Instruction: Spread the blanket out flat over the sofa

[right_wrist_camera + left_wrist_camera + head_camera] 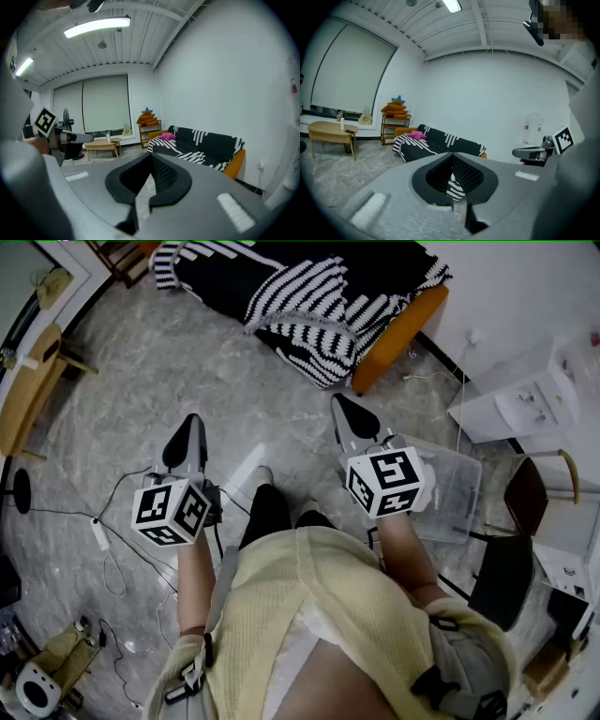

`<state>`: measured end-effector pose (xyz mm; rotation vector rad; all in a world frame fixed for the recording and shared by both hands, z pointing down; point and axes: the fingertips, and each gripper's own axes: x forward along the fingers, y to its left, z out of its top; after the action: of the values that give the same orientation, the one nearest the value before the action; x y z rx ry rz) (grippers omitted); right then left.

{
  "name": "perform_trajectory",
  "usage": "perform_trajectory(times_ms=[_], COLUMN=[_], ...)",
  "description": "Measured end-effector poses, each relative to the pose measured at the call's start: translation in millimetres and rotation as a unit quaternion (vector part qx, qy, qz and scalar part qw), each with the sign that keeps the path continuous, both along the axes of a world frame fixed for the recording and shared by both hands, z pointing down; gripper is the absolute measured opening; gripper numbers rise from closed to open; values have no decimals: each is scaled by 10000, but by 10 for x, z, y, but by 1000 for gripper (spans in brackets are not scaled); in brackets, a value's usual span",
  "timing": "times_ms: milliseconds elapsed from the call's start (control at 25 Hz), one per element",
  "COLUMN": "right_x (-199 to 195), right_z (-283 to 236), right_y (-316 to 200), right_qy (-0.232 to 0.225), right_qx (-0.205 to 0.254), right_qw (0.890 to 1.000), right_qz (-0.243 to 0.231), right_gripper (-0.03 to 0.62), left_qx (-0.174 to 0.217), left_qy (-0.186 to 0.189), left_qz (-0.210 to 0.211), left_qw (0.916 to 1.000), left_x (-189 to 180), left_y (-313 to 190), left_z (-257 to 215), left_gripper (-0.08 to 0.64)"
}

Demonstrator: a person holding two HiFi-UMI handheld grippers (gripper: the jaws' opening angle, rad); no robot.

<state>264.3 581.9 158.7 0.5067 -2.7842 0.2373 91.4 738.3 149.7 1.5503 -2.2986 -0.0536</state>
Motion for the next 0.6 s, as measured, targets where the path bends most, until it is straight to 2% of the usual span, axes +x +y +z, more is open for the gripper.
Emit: perform_trajectory(times_ms=[160,360,600], right_x=[-151,-326,-720], right_z=[19,124,210], right_y=[-39,-136,-168], right_qy=[-34,179,383], right_qx=[20,157,201], right_qw=[10000,9997,9990], right_qz=[-33,1,-104], right_gripper=[2,3,3], left_qx=[-70,-27,-211], left_qy=[-95,39,155], left_qz=[15,5,40], left_qw=[9999,10000,9996], left_x=[-152,-367,-745], left_y=[-37,-81,-49], left_z=[40,118,275], left_gripper=[2,2,2])
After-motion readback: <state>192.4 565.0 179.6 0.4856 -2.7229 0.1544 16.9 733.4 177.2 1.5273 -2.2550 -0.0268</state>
